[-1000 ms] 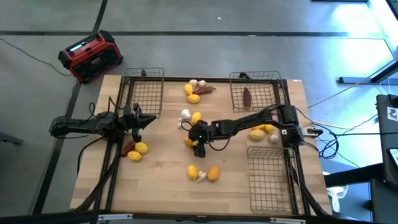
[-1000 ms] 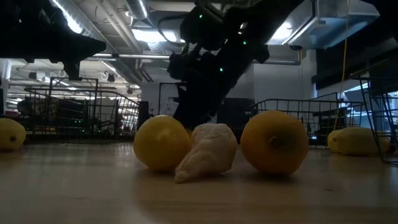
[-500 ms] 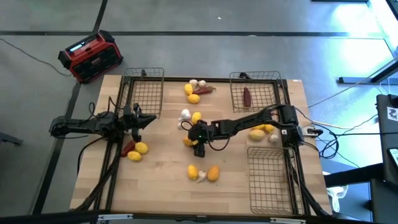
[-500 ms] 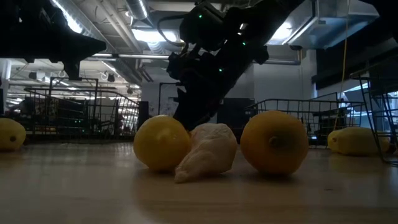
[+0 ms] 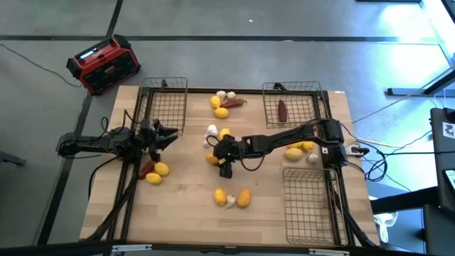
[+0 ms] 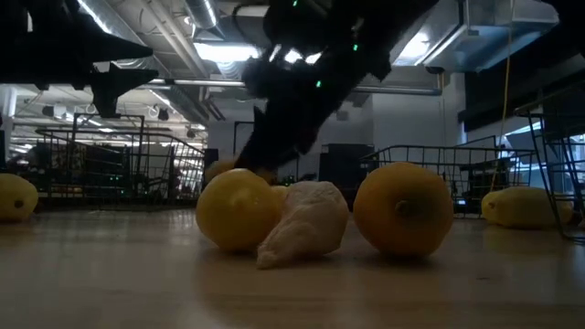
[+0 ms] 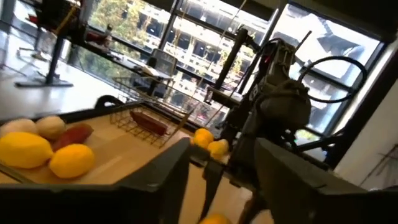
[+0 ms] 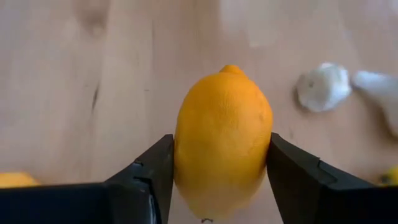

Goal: Sort produce into baskets
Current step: Put the yellow lemon into the top left wire basket

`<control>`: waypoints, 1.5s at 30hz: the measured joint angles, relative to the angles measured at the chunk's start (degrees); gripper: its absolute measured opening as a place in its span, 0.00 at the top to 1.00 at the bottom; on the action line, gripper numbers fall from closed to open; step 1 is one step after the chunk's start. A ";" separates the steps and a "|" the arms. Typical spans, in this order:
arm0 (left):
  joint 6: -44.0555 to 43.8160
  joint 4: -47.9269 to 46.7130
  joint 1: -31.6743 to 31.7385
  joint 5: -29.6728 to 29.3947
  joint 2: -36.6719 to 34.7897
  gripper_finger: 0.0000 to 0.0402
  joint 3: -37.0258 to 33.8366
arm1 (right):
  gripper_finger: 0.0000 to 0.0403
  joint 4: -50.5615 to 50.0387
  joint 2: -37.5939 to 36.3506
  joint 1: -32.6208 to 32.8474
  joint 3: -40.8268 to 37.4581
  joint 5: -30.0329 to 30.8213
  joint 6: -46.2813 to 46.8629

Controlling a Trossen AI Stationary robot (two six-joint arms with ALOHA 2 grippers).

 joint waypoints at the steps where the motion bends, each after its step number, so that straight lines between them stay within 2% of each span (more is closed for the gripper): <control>1: -0.35 0.12 -0.18 0.15 0.14 0.51 0.00 | 0.51 0.09 -0.79 0.00 0.20 0.07 -0.42; 5: -0.63 1.53 -1.37 0.46 1.18 0.46 0.00 | 0.51 0.50 -5.55 -0.05 0.35 2.59 -2.42; 12: 0.90 10.98 -4.44 0.54 7.56 0.49 0.00 | 0.51 4.25 -13.50 -0.07 0.37 5.68 -5.85; 18: 3.01 21.52 -6.15 0.51 15.78 0.52 0.06 | 0.49 11.18 -15.51 -0.07 0.39 6.05 -6.90; 21: 3.58 23.71 -6.17 0.49 19.73 0.52 1.82 | 0.49 11.99 -15.51 -0.07 0.39 6.05 -6.92; 25: 8.23 25.16 -6.17 0.49 24.53 0.50 6.32 | 0.49 12.07 -15.51 -0.07 0.39 6.04 -6.92; 31: 14.78 24.73 -6.02 0.47 31.17 0.40 12.92 | 0.49 12.18 -15.51 -0.07 0.93 6.03 -6.95; 37: 14.09 23.40 -6.02 0.50 38.44 0.33 16.04 | 0.49 11.92 -15.51 -0.07 2.91 6.03 -8.24; 45: 13.88 23.17 -6.02 0.40 46.66 0.32 21.27 | 0.49 12.14 -15.51 -0.07 4.15 4.61 -8.95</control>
